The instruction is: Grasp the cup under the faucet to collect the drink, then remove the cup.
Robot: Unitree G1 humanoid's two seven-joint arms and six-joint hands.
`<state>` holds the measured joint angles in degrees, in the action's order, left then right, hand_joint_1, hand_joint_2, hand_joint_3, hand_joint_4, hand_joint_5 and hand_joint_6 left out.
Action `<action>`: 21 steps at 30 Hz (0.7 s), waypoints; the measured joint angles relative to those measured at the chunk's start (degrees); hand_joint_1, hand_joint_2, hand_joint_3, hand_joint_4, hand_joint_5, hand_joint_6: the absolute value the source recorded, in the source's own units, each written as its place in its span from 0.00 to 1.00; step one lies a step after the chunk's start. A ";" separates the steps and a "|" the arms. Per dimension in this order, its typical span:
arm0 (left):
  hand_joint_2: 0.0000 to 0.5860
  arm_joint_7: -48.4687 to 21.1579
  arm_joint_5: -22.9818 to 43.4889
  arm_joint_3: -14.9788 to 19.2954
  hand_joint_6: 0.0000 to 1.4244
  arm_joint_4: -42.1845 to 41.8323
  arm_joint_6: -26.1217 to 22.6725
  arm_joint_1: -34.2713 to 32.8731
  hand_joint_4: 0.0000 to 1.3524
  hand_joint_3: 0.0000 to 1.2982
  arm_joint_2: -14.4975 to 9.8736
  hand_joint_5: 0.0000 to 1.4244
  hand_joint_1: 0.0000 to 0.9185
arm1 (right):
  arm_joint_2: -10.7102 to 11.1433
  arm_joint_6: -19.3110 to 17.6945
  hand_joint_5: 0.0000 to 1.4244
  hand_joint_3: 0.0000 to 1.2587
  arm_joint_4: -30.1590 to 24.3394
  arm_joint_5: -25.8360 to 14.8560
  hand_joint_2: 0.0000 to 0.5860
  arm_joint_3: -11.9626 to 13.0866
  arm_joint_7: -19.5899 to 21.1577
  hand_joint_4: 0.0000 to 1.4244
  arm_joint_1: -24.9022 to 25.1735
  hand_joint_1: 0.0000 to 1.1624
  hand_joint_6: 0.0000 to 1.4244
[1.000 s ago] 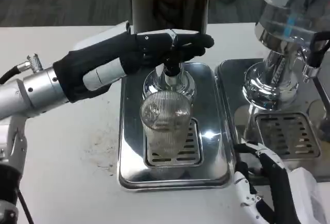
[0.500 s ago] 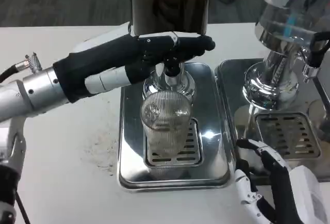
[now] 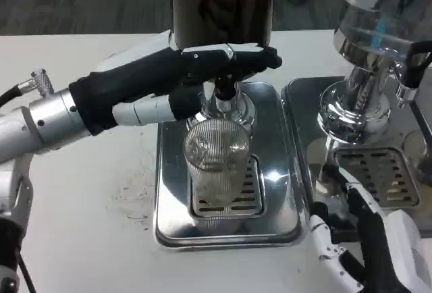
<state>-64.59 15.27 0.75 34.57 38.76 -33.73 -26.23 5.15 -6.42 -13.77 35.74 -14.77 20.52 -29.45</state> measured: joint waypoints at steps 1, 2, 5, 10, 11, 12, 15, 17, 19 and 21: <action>0.09 0.22 -0.24 -0.08 0.08 0.01 0.44 0.00 0.05 0.15 -0.08 0.07 0.00 | 0.02 -0.01 0.10 0.15 0.00 -0.45 0.65 0.10 -0.30 0.10 0.09 0.35 0.16; 0.09 0.41 -0.39 -0.16 0.08 0.05 0.86 0.00 0.05 0.15 -0.19 0.07 0.00 | 0.04 -0.04 0.10 0.15 0.00 -1.34 0.62 0.22 -0.79 0.10 0.20 0.36 0.16; 0.09 1.03 -0.76 -0.57 0.08 0.24 2.00 0.01 0.05 0.15 -0.46 0.07 0.00 | 0.10 -0.07 0.09 0.15 0.09 -4.53 0.57 0.96 -2.91 0.11 1.15 0.39 0.16; 0.09 1.80 -1.15 -1.35 0.08 0.36 3.41 0.03 0.05 0.15 -0.85 0.07 0.00 | 0.56 -0.09 0.07 0.11 0.11 -6.84 0.52 1.86 -5.35 0.07 2.64 0.42 0.15; 0.09 2.26 -1.67 -1.51 0.08 0.36 4.11 0.06 0.05 0.15 -0.96 0.07 0.00 | 0.82 -0.09 0.06 0.10 0.11 -7.39 0.50 2.07 -6.08 0.06 2.94 0.42 0.14; 0.09 2.48 -2.02 -1.69 0.08 0.36 4.70 0.09 0.05 0.15 -1.08 0.07 0.00 | 1.07 -0.09 0.06 0.09 0.10 -8.00 0.48 2.25 -6.76 0.05 3.35 0.43 0.14; 0.09 2.95 -2.16 -1.98 0.08 0.37 5.49 0.23 0.05 0.15 -1.45 0.07 0.00 | 1.43 -0.09 0.03 0.06 0.09 -9.12 0.43 2.50 -8.30 0.02 4.14 0.45 0.13; 0.09 3.47 -2.35 -2.23 0.08 0.38 6.05 0.26 0.05 0.15 -1.72 0.06 0.00 | 1.80 -0.09 0.02 0.05 0.10 -10.33 0.42 2.73 -9.72 0.01 4.79 0.45 0.12; 0.09 3.91 -2.57 -2.46 0.08 0.39 6.59 0.36 0.06 0.15 -1.92 0.06 0.00 | 2.07 -0.09 0.02 0.04 0.10 -11.02 0.41 2.90 -10.58 0.01 5.27 0.46 0.11; 0.09 4.55 -2.96 -2.73 0.08 0.40 7.38 0.43 0.06 0.15 -2.10 0.06 0.00 | 2.25 -0.08 0.01 0.04 0.09 -11.76 0.40 3.11 -11.48 0.01 5.89 0.46 0.11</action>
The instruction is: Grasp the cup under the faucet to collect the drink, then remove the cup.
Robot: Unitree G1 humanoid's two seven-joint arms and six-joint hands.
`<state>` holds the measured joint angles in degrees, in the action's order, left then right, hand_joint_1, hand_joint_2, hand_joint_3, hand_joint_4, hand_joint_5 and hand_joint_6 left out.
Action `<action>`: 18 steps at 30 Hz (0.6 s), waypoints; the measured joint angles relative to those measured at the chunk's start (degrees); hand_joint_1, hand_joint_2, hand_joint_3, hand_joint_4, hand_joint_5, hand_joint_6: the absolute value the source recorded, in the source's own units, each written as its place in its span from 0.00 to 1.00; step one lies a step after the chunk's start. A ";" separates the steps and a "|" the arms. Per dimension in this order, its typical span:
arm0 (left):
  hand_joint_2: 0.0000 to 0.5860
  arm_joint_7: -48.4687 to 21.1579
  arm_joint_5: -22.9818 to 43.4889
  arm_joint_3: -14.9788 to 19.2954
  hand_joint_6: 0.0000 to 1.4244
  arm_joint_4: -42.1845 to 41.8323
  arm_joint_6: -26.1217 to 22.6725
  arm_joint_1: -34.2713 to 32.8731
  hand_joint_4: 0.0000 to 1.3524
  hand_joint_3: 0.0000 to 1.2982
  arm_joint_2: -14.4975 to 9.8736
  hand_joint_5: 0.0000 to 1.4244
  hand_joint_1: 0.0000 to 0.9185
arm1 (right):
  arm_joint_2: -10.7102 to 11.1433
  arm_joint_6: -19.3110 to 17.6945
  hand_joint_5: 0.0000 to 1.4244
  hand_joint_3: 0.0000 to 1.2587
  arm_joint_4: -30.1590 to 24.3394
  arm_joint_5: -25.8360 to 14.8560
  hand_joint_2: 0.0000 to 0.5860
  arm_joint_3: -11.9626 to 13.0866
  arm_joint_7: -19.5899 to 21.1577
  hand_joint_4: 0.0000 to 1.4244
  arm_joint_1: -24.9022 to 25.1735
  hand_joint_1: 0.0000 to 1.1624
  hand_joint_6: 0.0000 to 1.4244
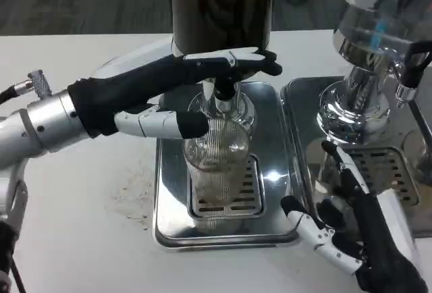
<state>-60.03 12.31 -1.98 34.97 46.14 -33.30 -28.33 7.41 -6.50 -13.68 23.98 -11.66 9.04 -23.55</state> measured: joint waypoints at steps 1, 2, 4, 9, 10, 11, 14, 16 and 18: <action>0.09 0.31 -0.39 -0.25 0.08 0.00 0.38 0.03 0.06 0.15 -0.12 0.06 0.00 | 0.04 0.00 0.01 0.04 -0.01 -0.63 0.41 0.17 -0.44 0.00 0.39 0.47 0.11; 0.09 0.79 -0.84 -0.52 0.08 0.00 0.99 0.06 0.06 0.15 -0.26 0.06 0.00 | 0.05 0.00 0.01 0.04 -0.04 -0.87 0.41 0.36 -0.85 0.00 0.76 0.47 0.11; 0.09 1.18 -1.11 -0.80 0.08 0.00 1.27 0.05 0.06 0.15 -0.44 0.06 0.00 | 0.06 0.01 0.00 0.03 -0.14 -1.07 0.40 0.62 -1.30 0.00 0.99 0.47 0.11; 0.09 2.26 -1.55 -1.39 0.09 0.05 2.08 0.09 0.06 0.15 -0.92 0.06 0.00 | 0.31 0.22 0.00 0.00 -0.19 -3.36 0.35 1.39 -4.21 0.00 1.91 0.54 0.09; 0.09 2.39 -1.60 -1.48 0.09 0.05 2.17 0.10 0.06 0.15 -1.01 0.06 0.00 | 0.48 0.32 0.00 0.00 -0.19 -3.76 0.35 1.43 -5.11 0.00 2.32 0.54 0.09; 0.09 2.61 -1.69 -1.59 0.09 0.07 2.30 0.11 0.06 0.15 -1.09 0.06 0.00 | 0.77 0.43 0.00 0.00 -0.19 -4.21 0.35 1.46 -6.08 0.00 2.72 0.54 0.09; 0.09 3.16 -1.82 -1.92 0.09 0.09 2.82 0.25 0.06 0.15 -1.39 0.06 0.00 | 1.82 0.74 0.00 0.00 -0.25 -4.77 0.34 1.49 -8.47 0.00 3.82 0.58 0.07; 0.09 3.26 -1.79 -2.14 0.09 0.09 3.03 0.35 0.06 0.15 -1.65 0.06 0.00 | 2.28 1.40 0.00 0.00 -0.41 -5.18 0.33 1.53 -9.70 0.00 4.52 0.60 0.07; 0.09 3.64 -1.79 -2.39 0.09 0.09 3.16 0.48 0.06 0.15 -1.90 0.06 0.00 | 2.45 2.14 0.00 0.00 -0.71 -5.28 0.33 1.54 -10.99 0.00 5.22 0.61 0.07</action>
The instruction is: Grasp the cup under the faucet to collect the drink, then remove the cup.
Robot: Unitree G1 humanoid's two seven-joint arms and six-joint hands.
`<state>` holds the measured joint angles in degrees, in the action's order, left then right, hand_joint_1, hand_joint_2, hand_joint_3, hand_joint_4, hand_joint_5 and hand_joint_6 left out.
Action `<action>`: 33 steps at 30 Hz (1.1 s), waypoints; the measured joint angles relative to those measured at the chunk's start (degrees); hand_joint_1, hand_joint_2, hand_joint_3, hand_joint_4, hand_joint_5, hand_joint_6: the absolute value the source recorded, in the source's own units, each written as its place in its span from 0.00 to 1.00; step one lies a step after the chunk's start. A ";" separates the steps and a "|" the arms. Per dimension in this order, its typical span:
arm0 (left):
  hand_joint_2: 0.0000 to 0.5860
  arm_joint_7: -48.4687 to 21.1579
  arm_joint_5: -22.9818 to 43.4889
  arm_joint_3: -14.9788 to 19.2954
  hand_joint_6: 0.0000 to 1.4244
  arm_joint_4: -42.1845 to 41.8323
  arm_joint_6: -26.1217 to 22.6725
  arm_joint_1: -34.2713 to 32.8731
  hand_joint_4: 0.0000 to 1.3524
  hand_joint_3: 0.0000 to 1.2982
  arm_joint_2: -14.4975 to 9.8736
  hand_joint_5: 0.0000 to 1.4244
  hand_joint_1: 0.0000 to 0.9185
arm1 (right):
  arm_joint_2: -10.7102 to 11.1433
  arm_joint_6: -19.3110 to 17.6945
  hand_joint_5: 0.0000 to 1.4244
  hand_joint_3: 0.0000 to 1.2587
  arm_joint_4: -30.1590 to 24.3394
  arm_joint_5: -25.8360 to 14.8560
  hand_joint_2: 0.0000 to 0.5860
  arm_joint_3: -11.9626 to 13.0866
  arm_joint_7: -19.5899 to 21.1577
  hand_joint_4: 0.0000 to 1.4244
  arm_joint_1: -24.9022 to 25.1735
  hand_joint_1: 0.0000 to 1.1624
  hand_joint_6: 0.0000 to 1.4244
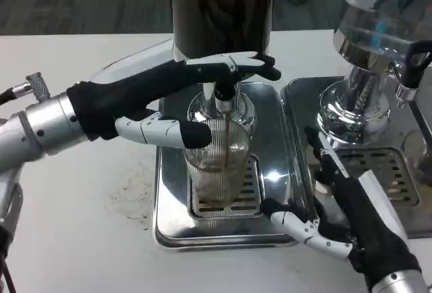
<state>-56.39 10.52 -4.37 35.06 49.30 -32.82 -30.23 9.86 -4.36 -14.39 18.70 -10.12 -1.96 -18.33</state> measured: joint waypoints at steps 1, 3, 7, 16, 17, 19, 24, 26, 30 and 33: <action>0.09 0.07 0.00 -0.06 0.09 0.00 0.01 0.01 0.06 0.15 -0.03 0.06 0.00 | 0.01 0.19 0.00 0.00 -0.09 -0.01 0.33 0.00 -0.16 0.00 0.12 0.61 0.06; 0.09 0.50 -0.07 -0.35 0.09 0.01 0.19 0.08 0.06 0.15 -0.22 0.06 0.00 | 0.08 1.05 0.00 0.00 -0.29 -0.04 0.33 0.03 -1.02 0.00 0.74 0.61 0.06; 0.09 1.12 -0.15 -1.06 0.09 0.01 0.72 0.46 0.06 0.15 -0.51 0.06 0.00 | 0.02 2.07 0.00 0.00 -0.54 -0.13 0.33 0.20 -1.78 0.00 1.91 0.61 0.06; 0.09 1.79 -1.23 -1.27 0.09 0.01 1.24 0.79 0.06 0.15 -0.84 0.06 0.00 | -0.09 2.81 0.00 0.00 -0.67 -0.73 0.36 0.38 -2.34 0.00 3.19 0.60 0.06; 0.10 1.90 -1.30 -1.27 0.09 0.01 1.32 0.81 0.06 0.15 -0.85 0.06 0.00 | -0.09 3.05 0.00 0.00 -0.67 -0.76 0.36 0.38 -2.46 0.00 3.60 0.59 0.06; 0.10 2.28 -1.52 -1.28 0.09 0.01 1.55 0.87 0.06 0.15 -0.91 0.06 0.00 | -0.08 3.34 0.00 0.00 -0.55 -0.98 0.36 0.38 -2.67 0.00 4.19 0.59 0.06; 0.10 2.73 -1.89 -1.30 0.09 0.00 2.04 0.91 0.06 0.15 -1.02 0.06 0.00 | -0.06 3.56 0.00 0.00 0.20 -1.36 0.35 0.38 -3.15 0.00 5.09 0.59 0.06; 0.10 2.87 -1.90 -1.35 0.09 0.00 2.07 0.93 0.06 0.15 -1.05 0.06 0.00 | -0.05 4.01 0.00 0.00 0.61 -1.56 0.36 0.37 -3.59 0.00 5.67 0.57 0.06; 0.10 3.12 -1.93 -1.42 0.09 -0.14 2.12 1.11 0.06 0.15 -1.13 0.06 0.00 | -0.06 4.19 0.00 0.00 0.83 -2.16 0.36 0.34 -4.05 0.00 6.50 0.57 0.06; 0.10 3.17 -1.92 -1.45 0.09 -0.30 2.14 1.22 0.06 0.15 -1.20 0.06 0.00 | -0.08 4.22 0.00 0.00 1.18 -2.27 0.36 0.31 -4.19 0.00 6.87 0.57 0.06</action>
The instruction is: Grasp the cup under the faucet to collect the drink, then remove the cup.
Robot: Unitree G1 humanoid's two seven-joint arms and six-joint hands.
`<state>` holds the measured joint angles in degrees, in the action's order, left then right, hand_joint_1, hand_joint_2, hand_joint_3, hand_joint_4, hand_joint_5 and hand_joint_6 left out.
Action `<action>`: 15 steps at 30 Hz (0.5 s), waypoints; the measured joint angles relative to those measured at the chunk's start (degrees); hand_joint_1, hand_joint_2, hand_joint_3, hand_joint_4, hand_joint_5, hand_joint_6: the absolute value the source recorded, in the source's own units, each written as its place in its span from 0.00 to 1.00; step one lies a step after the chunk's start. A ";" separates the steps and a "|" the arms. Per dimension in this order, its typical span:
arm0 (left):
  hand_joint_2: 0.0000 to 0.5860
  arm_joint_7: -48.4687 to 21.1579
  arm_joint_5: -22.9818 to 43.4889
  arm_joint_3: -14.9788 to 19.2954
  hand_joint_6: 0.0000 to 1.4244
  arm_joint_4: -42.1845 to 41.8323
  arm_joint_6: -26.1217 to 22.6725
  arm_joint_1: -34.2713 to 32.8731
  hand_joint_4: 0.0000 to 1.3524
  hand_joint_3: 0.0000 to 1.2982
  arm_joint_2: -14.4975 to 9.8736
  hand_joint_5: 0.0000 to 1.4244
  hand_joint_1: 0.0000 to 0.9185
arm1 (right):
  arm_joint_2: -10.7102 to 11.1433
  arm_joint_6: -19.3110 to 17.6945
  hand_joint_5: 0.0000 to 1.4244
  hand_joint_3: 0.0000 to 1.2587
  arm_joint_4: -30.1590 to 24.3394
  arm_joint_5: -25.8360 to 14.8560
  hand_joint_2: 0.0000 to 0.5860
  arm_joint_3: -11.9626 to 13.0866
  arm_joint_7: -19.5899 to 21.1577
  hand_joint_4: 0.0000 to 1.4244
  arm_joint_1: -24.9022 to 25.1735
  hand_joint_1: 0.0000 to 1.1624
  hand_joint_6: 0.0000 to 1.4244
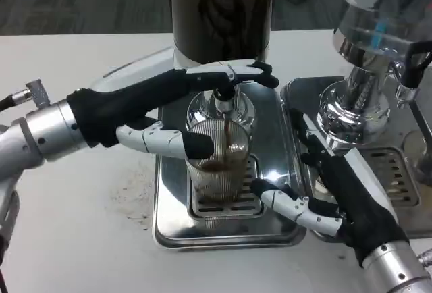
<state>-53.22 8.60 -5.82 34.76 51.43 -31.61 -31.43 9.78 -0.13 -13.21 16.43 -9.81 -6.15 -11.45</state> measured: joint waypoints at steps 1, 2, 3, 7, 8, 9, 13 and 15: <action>0.11 0.00 0.00 -0.02 0.09 -0.07 0.00 0.03 0.06 0.15 -0.04 0.06 0.00 | 0.00 0.00 0.00 0.00 0.15 -0.04 0.36 0.00 -0.02 0.00 0.15 0.57 0.06; 0.11 0.00 0.00 -0.04 0.09 -0.16 -0.01 0.05 0.06 0.15 -0.08 0.06 0.00 | -0.01 0.01 0.00 0.00 0.45 -0.12 0.36 -0.01 -0.09 0.00 0.39 0.57 0.06; 0.11 0.00 0.00 -0.04 0.09 -0.20 -0.01 0.07 0.06 0.15 -0.11 0.06 0.00 | -0.01 0.01 0.00 0.00 0.70 -0.20 0.36 -0.02 -0.16 0.00 0.59 0.57 0.06; 0.11 0.00 0.03 -0.05 0.09 -0.30 -0.01 0.12 0.06 0.15 -0.15 0.06 0.00 | -0.07 0.03 0.00 0.00 1.68 -0.40 0.36 -0.14 -0.54 0.00 1.34 0.56 0.06; 0.11 0.00 0.05 -0.05 0.09 -0.31 -0.01 0.13 0.06 0.15 -0.16 0.06 0.00 | -0.09 0.03 0.00 0.00 1.80 -0.44 0.36 -0.17 -0.57 0.00 1.49 0.56 0.06; 0.11 0.00 0.06 -0.05 0.09 -0.32 -0.01 0.13 0.06 0.15 -0.16 0.06 0.00 | -0.10 0.03 0.00 0.00 1.97 -0.51 0.36 -0.19 -0.60 0.00 1.70 0.56 0.06; 0.11 0.00 0.08 -0.05 0.10 -0.41 -0.01 0.20 0.07 0.15 -0.18 0.06 0.00 | -0.16 0.03 0.00 0.00 2.53 -0.62 0.36 -0.55 -0.85 0.00 2.41 0.56 0.06; 0.11 0.00 0.08 -0.05 0.10 -0.53 -0.01 0.30 0.07 0.15 -0.20 0.06 0.00 | -0.21 0.03 0.00 0.00 3.00 -0.67 0.36 -0.67 -0.88 0.00 2.65 0.56 0.06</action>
<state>-53.22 8.68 -5.87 34.22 51.42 -31.31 -31.63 9.57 -0.10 -10.20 15.76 -10.48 -7.02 -8.80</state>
